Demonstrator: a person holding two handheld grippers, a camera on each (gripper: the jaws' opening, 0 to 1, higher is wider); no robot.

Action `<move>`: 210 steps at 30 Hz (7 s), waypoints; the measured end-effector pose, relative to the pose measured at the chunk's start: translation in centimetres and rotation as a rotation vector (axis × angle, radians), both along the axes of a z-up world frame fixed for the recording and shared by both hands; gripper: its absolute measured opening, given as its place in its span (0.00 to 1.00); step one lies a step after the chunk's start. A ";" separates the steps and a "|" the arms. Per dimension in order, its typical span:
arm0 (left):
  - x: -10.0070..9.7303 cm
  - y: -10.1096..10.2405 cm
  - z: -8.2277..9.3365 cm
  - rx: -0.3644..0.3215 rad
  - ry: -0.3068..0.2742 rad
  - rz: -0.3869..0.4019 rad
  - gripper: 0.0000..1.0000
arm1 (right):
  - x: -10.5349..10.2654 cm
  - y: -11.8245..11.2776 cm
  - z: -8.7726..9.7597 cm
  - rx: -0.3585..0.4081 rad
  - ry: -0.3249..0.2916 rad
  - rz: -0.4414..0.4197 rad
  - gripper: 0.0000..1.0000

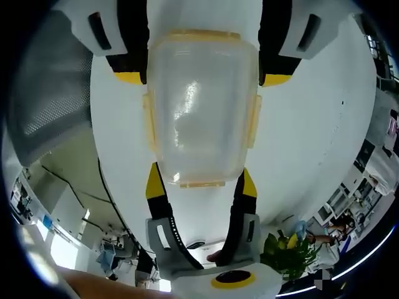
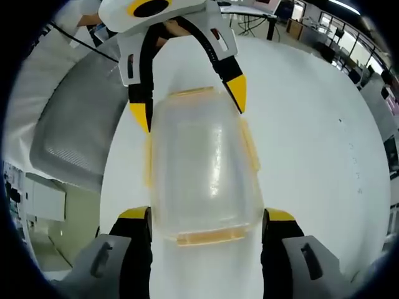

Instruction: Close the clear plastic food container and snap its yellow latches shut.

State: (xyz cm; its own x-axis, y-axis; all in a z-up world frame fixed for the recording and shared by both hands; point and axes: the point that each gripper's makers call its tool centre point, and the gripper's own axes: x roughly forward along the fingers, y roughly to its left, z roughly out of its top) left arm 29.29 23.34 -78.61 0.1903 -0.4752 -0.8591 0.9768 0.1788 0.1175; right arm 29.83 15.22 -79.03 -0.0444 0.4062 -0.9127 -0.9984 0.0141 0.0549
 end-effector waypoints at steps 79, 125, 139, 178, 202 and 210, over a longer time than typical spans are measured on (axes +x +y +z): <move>2.0 12.4 -0.2 0.092 0.019 -0.131 0.69 | 0.9 12.1 0.2 0.025 -0.005 -0.130 0.68; 10.9 11.2 -0.1 0.091 0.017 -0.151 0.69 | 9.7 10.9 0.2 0.038 0.000 -0.148 0.68; 10.7 11.0 -0.2 0.090 0.001 -0.150 0.71 | 9.5 10.5 0.1 0.009 -0.024 -0.132 0.69; 8.4 14.9 4.4 -0.026 -0.092 0.066 0.99 | 7.9 9.6 4.3 0.011 -0.162 -0.251 0.96; 0.0 17.9 7.8 -0.366 -0.152 0.346 0.97 | 1.4 8.3 7.6 0.255 -0.276 -0.510 0.91; -2.8 19.9 7.9 -0.423 -0.185 0.436 0.96 | -1.3 7.6 7.2 0.326 -0.292 -0.612 0.87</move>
